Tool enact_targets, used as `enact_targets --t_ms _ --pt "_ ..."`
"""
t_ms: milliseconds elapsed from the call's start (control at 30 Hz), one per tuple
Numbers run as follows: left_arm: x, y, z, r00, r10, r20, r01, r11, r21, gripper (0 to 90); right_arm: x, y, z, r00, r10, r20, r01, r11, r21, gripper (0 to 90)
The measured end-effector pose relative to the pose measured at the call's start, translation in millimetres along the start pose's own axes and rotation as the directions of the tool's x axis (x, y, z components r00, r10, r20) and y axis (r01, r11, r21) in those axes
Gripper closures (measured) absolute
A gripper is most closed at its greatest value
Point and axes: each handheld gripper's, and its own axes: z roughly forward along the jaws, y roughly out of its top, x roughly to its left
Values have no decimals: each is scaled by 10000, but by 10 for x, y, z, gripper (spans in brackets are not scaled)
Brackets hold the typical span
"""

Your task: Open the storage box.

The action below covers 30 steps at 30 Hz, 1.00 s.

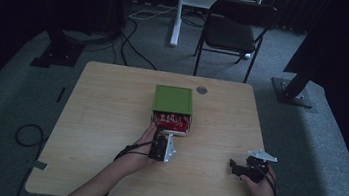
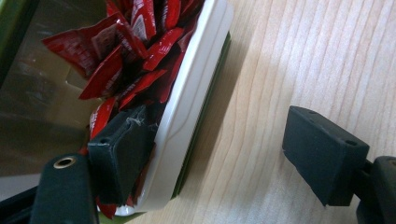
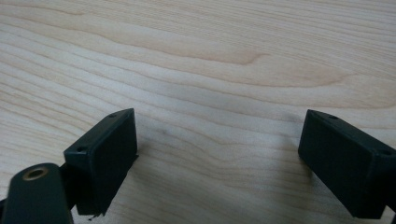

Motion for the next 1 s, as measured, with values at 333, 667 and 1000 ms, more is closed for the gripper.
enact_targets --t_ms 333,667,1000 --pt "-32 20 81 9924 944 -790 -927 9954 248 411 0 0 0 10000 3 -1 -3 10000 1 110" --pt "-122 1 150 9438 2508 -2154 -2384 9677 820 588 2 -1 -2 10000 -63 -30 63 10000 -23 120" --pt "-129 14 163 9231 2922 -2502 -2721 9557 1124 705 1 -1 -2 10000 -59 -30 59 10000 -23 120"
